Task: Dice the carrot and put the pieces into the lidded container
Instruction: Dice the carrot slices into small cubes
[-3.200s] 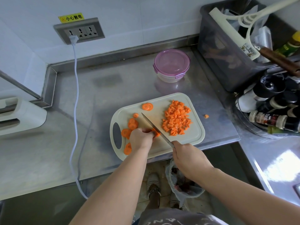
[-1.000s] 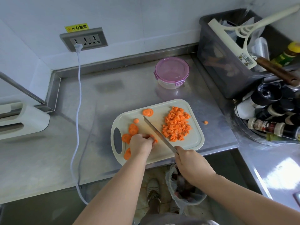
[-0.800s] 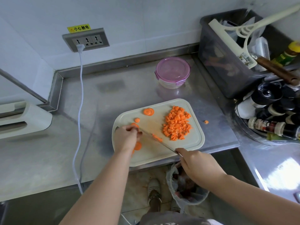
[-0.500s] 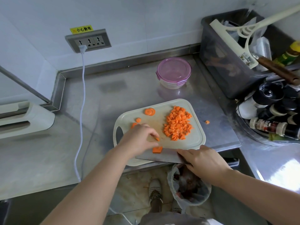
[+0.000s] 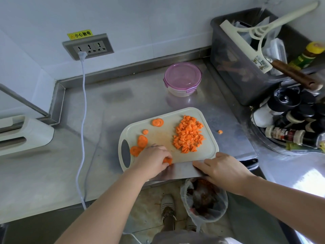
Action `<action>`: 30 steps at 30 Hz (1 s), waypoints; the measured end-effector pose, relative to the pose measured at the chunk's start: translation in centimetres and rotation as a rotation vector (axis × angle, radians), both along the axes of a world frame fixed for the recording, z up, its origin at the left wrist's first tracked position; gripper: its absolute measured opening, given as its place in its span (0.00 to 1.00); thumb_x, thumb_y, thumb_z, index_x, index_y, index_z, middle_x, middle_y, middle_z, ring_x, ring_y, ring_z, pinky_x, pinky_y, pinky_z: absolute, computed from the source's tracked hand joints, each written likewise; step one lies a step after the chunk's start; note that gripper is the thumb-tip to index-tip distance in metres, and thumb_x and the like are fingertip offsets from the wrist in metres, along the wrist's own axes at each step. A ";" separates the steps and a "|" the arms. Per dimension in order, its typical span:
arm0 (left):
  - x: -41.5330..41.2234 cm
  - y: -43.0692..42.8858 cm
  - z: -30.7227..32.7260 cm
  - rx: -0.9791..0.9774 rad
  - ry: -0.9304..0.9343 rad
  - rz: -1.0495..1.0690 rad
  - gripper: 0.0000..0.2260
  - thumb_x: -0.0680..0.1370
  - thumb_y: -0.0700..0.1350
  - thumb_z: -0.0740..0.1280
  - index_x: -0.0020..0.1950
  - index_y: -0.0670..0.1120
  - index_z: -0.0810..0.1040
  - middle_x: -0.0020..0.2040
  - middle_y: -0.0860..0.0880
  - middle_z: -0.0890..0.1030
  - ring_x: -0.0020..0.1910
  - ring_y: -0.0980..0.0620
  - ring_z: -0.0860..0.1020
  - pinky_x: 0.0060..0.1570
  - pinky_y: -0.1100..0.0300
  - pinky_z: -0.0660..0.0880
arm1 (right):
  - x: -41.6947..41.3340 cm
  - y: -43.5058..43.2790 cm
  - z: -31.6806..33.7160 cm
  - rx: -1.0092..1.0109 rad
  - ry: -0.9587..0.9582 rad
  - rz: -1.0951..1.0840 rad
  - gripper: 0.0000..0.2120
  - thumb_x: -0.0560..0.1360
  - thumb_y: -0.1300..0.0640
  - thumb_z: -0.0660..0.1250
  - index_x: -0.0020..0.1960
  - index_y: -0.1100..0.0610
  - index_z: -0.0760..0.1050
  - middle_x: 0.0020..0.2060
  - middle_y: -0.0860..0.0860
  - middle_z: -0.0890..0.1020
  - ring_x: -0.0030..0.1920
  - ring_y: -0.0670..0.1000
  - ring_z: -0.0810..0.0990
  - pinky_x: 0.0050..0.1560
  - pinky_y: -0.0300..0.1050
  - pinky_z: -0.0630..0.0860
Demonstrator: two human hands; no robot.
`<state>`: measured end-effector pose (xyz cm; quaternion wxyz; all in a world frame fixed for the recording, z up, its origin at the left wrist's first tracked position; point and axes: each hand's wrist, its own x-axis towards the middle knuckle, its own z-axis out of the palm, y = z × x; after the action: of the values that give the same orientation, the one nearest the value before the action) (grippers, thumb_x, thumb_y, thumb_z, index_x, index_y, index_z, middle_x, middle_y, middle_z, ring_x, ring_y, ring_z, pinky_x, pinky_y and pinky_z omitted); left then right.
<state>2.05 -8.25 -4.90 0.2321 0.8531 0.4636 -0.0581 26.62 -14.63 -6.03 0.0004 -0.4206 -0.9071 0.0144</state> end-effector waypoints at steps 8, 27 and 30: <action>-0.1 0.1 -0.4 -0.049 -0.151 0.192 0.09 0.76 0.46 0.69 0.56 0.51 0.79 0.54 0.56 0.76 0.52 0.58 0.74 0.50 0.63 0.71 | 4.2 -0.3 1.6 0.070 0.097 0.012 0.17 0.71 0.53 0.56 0.54 0.52 0.80 0.29 0.45 0.79 0.21 0.51 0.68 0.27 0.37 0.67; -0.1 0.4 0.1 -0.117 0.063 0.031 0.24 0.73 0.49 0.70 0.68 0.50 0.71 0.64 0.53 0.68 0.59 0.53 0.73 0.59 0.59 0.72 | 4.7 -1.8 2.6 -0.049 0.306 -0.481 0.25 0.62 0.66 0.77 0.57 0.53 0.80 0.29 0.45 0.80 0.24 0.51 0.75 0.22 0.39 0.65; 0.1 -0.1 -0.2 -0.066 0.057 0.065 0.18 0.75 0.49 0.68 0.64 0.50 0.73 0.63 0.52 0.70 0.56 0.51 0.75 0.56 0.56 0.74 | 4.0 -1.9 2.7 -0.071 0.316 -0.502 0.23 0.63 0.66 0.77 0.56 0.53 0.81 0.31 0.46 0.82 0.24 0.51 0.76 0.21 0.36 0.63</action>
<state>2.15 -8.38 -5.10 0.2485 0.8276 0.4952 -0.0900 30.57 -16.54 -3.29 0.1306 -0.6242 -0.7622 0.1109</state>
